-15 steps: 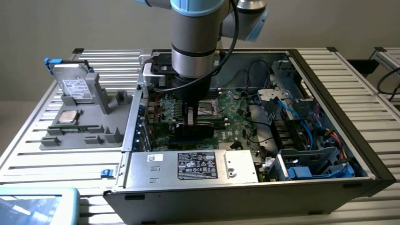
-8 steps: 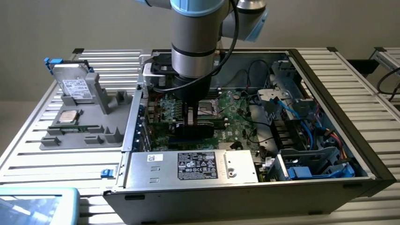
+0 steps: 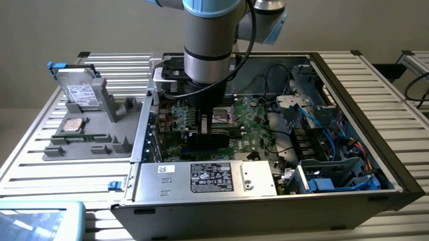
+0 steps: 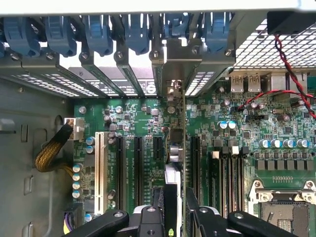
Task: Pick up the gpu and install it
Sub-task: 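Insert the gpu into the slot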
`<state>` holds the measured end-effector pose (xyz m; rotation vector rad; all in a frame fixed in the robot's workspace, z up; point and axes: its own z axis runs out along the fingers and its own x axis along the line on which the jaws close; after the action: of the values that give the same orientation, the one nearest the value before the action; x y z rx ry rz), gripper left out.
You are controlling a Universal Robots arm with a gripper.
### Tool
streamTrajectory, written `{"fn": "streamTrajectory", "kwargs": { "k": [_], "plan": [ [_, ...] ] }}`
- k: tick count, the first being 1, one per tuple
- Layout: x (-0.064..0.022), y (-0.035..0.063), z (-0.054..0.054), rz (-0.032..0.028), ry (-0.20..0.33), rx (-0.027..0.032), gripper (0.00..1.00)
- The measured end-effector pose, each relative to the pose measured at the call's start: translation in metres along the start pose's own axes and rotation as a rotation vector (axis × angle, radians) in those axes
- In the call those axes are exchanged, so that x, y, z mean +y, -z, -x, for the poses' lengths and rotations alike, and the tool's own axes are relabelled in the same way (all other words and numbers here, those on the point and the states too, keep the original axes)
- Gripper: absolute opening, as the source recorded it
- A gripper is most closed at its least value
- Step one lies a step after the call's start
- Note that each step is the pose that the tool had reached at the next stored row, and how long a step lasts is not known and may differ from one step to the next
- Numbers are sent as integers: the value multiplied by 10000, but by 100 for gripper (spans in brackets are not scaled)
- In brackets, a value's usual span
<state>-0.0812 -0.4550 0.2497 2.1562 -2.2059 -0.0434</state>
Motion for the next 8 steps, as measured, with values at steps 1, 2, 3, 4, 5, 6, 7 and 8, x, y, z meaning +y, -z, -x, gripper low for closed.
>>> {"fn": "streamTrajectory", "kwargs": {
  "k": [1,2,3,4,5,6,7,8],
  "plan": [
    [0,0,0,-1,17,1,28],
    [1,-2,0,-1,31,3,28],
    [2,-4,0,-2,43,3,28],
    [2,-4,0,-1,55,5,28],
    [2,-6,0,-1,63,6,28],
    [2,-8,0,-1,71,6,28],
    [2,-11,0,-1,77,6,28],
    [2,-12,0,-2,82,7,28]
  ]
}}
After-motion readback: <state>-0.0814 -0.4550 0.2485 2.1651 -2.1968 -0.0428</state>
